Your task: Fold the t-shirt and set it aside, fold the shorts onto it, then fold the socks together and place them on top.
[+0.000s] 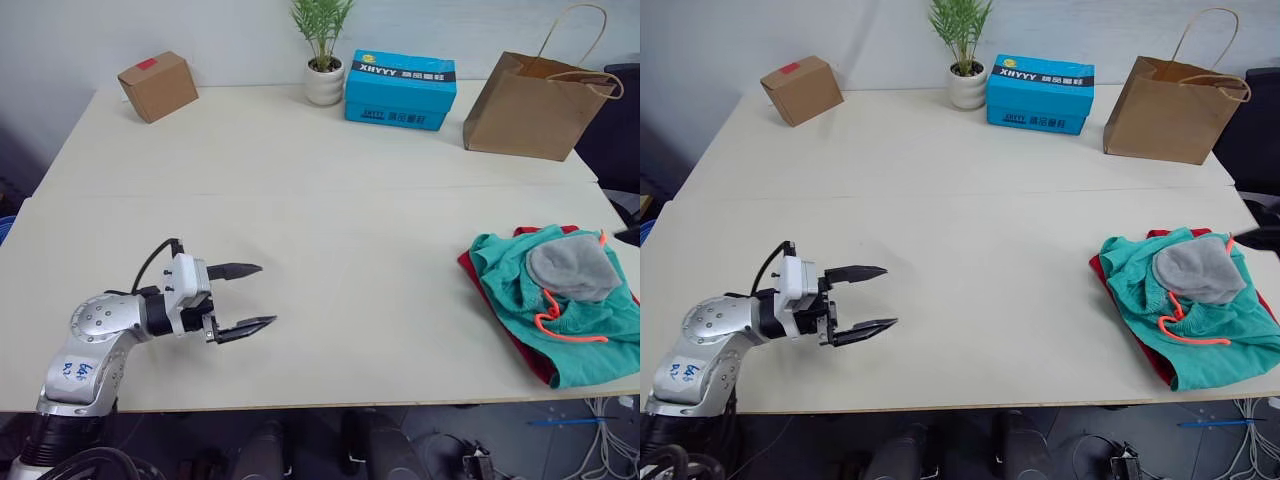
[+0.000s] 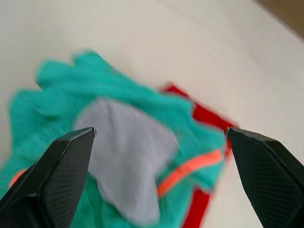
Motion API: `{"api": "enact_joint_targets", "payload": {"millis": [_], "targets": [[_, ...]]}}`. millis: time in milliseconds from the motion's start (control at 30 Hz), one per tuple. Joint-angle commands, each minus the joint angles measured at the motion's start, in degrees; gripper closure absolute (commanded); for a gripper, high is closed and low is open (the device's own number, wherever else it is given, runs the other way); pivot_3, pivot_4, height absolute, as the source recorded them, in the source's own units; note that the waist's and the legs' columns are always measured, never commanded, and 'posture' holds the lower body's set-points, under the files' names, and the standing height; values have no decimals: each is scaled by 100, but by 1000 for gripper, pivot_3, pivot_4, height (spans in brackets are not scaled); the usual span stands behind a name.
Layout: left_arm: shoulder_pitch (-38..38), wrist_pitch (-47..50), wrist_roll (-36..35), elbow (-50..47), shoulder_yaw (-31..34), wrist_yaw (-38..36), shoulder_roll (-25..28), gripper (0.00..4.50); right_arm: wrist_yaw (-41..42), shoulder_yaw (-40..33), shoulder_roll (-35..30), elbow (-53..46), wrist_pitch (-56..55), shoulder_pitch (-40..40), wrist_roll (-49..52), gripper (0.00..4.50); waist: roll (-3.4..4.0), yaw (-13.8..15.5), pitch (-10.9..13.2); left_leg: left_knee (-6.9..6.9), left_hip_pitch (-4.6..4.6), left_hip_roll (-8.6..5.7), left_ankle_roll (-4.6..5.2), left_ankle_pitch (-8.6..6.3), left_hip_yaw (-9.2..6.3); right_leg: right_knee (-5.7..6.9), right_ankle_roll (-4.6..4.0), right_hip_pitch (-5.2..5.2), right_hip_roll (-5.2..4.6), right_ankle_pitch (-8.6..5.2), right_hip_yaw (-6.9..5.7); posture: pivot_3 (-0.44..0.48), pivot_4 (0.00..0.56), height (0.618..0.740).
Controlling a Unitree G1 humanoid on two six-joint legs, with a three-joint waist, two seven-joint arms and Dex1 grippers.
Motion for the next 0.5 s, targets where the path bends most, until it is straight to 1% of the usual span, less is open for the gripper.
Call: {"api": "enact_joint_targets", "payload": {"millis": [33,100,167,267,367,467,500], "targets": [[67,-427,403,148,173,244,106,0,-596,-461,1302,-1570,-1024,684,734,21,-30,-18,-15,2,6,9,-4,-2,3,0,0,3,6,0,1,0,150,740],[107,-502,555,161,215,378,154,0,-751,-485,1934,-2450,-1240,1301,967,21,-38,35,-9,7,-2,24,-9,-3,2,2,-2,0,17,2,-3,0,150,740],[235,-541,599,113,298,428,198,0,-797,-332,2470,-3178,-1483,1912,1093,21,-15,164,2,1,-15,23,-8,-2,-4,2,-3,-11,15,2,-9,0,150,740],[416,-611,663,80,379,500,245,0,-1021,-105,3095,-3809,-1732,2553,1186,21,-10,264,4,4,-36,21,3,-8,-4,-1,-3,-22,10,2,-13,0,150,740],[580,-625,672,29,481,577,234,0,-1073,94,3416,-3829,-2247,3031,1061,21,-15,275,2,27,-35,15,31,-25,-3,-18,3,-5,0,5,-13,0,150,740],[721,-563,590,-4,574,612,228,0,-1336,151,3720,-3672,-2600,3216,978,21,-15,211,2,32,-22,-4,68,-42,-1,-16,18,8,-20,14,-6,0,150,740],[748,-570,572,6,593,593,236,0,-1363,204,3759,-3558,-2898,3241,846,21,-15,211,2,34,-18,-7,71,-41,0,-11,19,10,-24,16,-5,0,150,740]]}}
